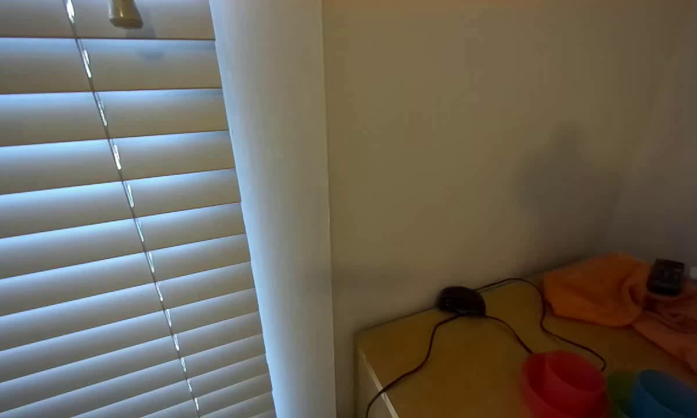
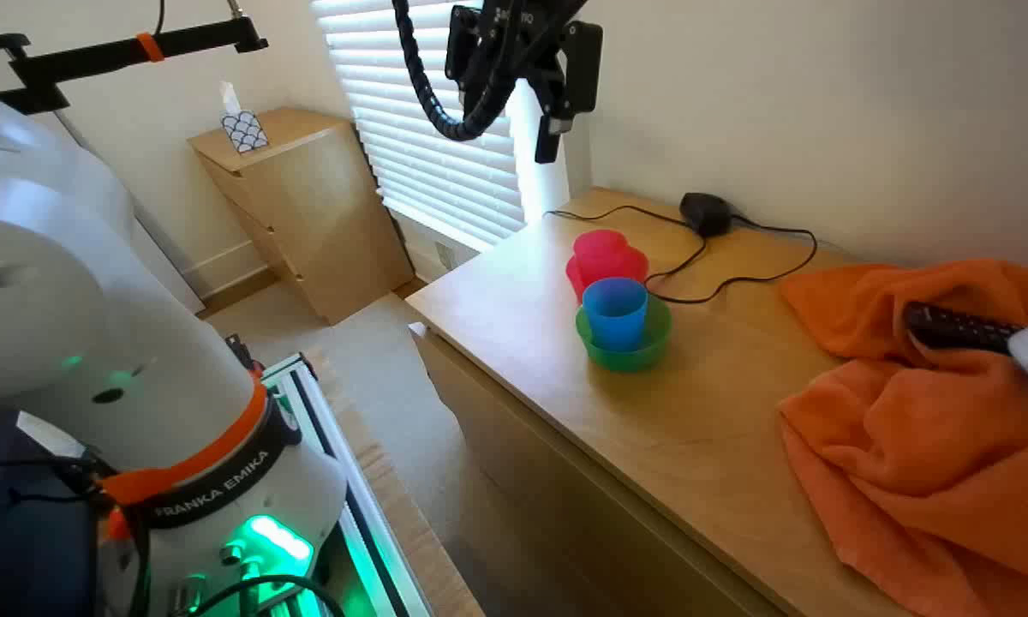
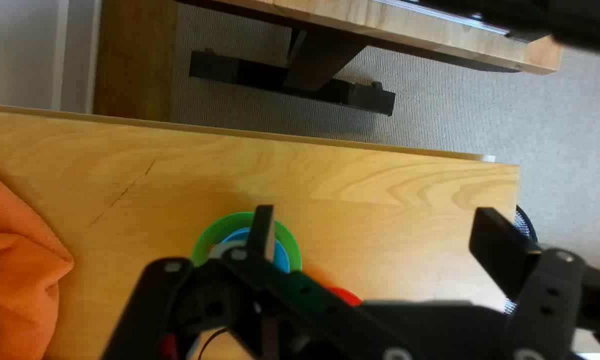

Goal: Remove the blue cup from the green bowl and put it in the pink cup that is inside the pink bowl

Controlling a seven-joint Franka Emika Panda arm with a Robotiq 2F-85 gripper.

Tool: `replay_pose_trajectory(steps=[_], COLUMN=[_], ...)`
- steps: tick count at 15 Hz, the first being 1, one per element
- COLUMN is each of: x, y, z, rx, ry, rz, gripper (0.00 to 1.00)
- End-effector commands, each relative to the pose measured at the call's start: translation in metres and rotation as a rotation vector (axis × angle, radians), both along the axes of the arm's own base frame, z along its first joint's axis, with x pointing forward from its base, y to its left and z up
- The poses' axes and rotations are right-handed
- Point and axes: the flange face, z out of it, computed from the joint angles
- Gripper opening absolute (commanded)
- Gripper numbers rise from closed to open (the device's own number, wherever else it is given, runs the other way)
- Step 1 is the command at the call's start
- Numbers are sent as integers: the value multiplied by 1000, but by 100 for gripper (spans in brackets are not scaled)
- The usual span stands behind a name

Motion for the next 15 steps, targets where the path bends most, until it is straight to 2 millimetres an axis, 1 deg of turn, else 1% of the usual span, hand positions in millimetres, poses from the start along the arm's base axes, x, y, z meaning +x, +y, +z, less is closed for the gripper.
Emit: replay_pose_trajectory(steps=[1,4,5,6,7,9,11,13,14,15], x=[0,0,3,9,13,26,36,41,43,44], y=[0,0,0,-2,-3,-3,0,1,-1,-4], z=[0,0,-5,-15,-20,-46,-76,-107,-123,-135], rx=[0,0,-11,-25,-39,-76,-115,-145,-160,-174], ry=[1,1,-13,-54,-84,-151,-173,-157,-133,-116], rz=[0,0,-16,-42,-51,-80,-105,-149,-175,-199], gripper=[100,100,100,100,100,100,100,100,100,100])
